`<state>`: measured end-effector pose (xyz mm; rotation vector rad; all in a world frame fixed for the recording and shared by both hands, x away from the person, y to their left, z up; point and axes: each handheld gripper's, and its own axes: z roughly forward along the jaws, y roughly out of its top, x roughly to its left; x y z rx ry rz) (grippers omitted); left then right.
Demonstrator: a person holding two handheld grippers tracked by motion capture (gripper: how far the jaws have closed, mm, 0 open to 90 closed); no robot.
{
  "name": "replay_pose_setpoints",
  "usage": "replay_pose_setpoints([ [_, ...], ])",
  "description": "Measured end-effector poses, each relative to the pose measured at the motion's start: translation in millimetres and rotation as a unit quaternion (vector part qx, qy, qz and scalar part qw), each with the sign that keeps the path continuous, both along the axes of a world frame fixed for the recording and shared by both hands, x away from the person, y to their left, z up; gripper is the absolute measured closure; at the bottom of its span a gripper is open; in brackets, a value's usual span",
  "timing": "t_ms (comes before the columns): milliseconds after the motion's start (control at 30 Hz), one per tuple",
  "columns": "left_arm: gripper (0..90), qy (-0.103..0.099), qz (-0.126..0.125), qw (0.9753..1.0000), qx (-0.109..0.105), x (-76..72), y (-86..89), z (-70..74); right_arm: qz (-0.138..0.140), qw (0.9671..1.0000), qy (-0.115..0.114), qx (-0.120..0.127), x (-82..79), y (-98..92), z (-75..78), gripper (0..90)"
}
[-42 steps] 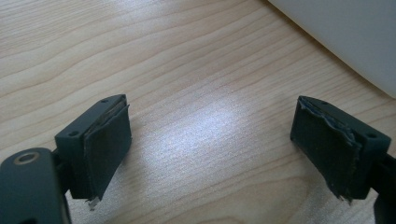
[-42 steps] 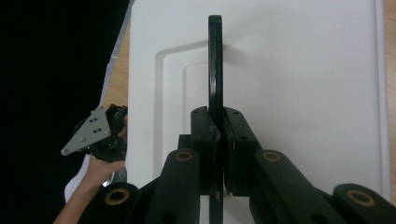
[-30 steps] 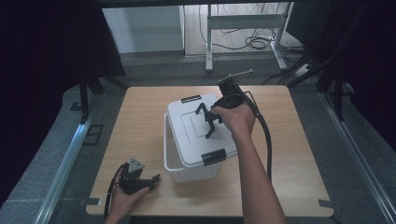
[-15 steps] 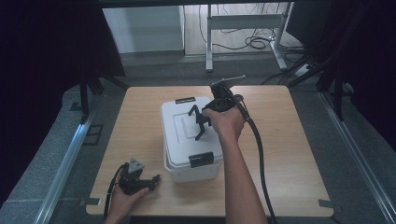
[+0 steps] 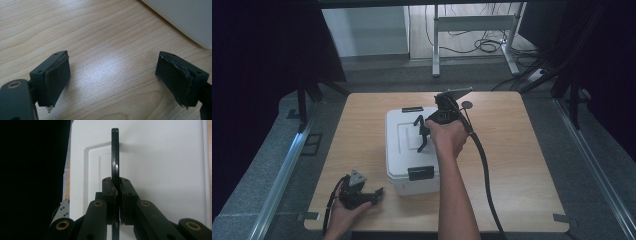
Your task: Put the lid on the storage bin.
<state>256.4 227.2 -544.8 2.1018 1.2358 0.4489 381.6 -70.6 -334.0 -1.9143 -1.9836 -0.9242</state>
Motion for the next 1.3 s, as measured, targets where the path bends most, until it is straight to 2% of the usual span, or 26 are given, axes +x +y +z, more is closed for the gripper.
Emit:
replay_pose_setpoints([
  [267,12.4,0.001,0.0,1.0,0.0,0.0,0.0,0.1,-0.005,0.9999,0.009,0.011,0.9,-3.1,-18.0,84.6],
  [633,12.4,0.001,-0.001,1.0,-0.001,-0.2,-0.2,0.1,-0.006,0.9999,0.013,0.01,2.1,1.7,-26.8,84.5],
  [800,12.4,0.001,-0.001,1.0,-0.001,-0.2,-0.3,0.1,-0.007,0.9996,0.014,0.024,2.5,-2.8,-33.8,83.7],
  [833,12.4,0.001,-0.001,1.0,-0.001,-0.2,-0.3,0.1,-0.002,0.9997,0.015,0.021,2.9,-3.0,-34.2,78.2],
  [867,12.4,0.002,-0.001,1.0,-0.001,-0.2,-0.3,0.1,-0.002,0.9997,0.015,0.021,2.9,-3.0,-34.2,78.2],
  [933,12.4,0.002,-0.001,1.0,-0.001,-0.3,-0.3,0.1,0.002,0.9996,0.016,0.022,3.7,-3.4,-33.4,72.5],
  [967,12.4,0.001,-0.001,1.0,-0.001,-0.2,-0.3,0.1,0.005,0.9997,0.007,0.024,4.3,-5.6,-30.9,67.9],
  [1033,12.4,0.002,-0.001,1.0,-0.001,-0.2,-0.3,0.1,0.005,0.9996,0.005,0.026,4.5,-6.1,-29.3,65.0],
  [1167,12.4,0.002,-0.001,1.0,-0.001,-0.2,-0.3,0.1,0.03,0.9991,-0.022,0.019,4.0,-14.9,-20.4,57.2],
  [1300,12.4,0.002,-0.002,1.0,-0.001,-0.2,-0.3,0.1,0.049,0.998,-0.039,0.006,1.2,-24.4,-16.6,53.7],
])
